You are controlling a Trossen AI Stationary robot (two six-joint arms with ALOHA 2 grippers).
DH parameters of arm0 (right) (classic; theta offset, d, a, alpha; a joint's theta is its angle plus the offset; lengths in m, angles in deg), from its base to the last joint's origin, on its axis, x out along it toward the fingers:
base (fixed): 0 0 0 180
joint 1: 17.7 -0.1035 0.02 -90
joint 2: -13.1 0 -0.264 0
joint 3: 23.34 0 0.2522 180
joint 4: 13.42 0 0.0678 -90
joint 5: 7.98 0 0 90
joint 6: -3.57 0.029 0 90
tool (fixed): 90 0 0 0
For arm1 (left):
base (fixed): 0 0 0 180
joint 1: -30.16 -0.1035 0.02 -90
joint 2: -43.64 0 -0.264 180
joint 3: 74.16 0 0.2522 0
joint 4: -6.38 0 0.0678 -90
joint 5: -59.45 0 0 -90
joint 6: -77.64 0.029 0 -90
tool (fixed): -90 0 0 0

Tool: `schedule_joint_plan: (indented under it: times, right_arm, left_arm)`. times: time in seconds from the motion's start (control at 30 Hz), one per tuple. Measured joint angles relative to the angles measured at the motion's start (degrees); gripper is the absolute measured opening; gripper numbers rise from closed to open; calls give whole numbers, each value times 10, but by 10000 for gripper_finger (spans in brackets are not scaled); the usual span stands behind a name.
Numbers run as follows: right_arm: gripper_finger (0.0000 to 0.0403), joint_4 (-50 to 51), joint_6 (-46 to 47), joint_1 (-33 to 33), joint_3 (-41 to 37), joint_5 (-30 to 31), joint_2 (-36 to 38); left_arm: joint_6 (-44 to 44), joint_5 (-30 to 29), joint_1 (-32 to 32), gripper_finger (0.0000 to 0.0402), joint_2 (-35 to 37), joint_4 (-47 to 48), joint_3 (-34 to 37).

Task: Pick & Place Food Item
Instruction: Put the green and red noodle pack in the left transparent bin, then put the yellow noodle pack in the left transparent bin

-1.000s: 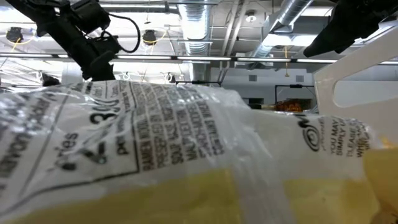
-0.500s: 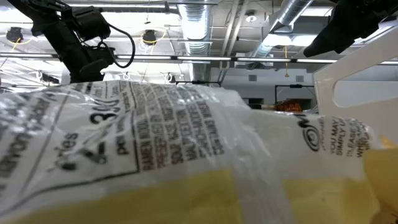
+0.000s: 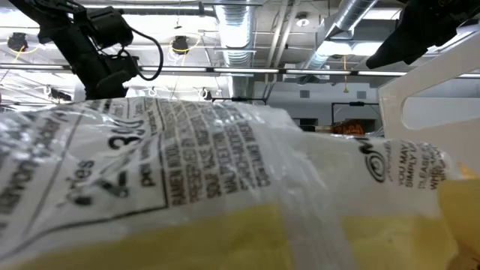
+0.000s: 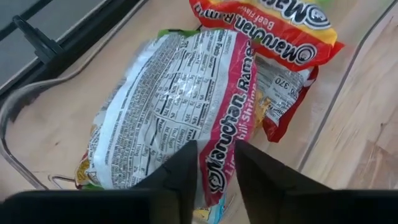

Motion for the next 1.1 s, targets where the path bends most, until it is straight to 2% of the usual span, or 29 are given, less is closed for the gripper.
schedule_joint_plan:
  times: [0.13,0.3,0.53,0.77,0.97,1.1]
  right_arm:
    - [1,0,0,0,0,0,0]
    - [1,0,0,0,0,0,0]
    - [1,0,0,0,0,0,0]
    - [1,0,0,0,0,0,0]
    - [1,0,0,0,0,0,0]
    - [1,0,0,0,0,0,0]
  left_arm:
    - [0,0,0,127,1,-9,0]
    - [0,0,0,144,1,-10,0]
    - [0,-1,4,146,1,-12,0]
    - [-2,-3,46,143,1,-38,0]
    - [-2,-77,72,142,1,-61,0]
    - [-2,-95,80,142,1,-86,0]
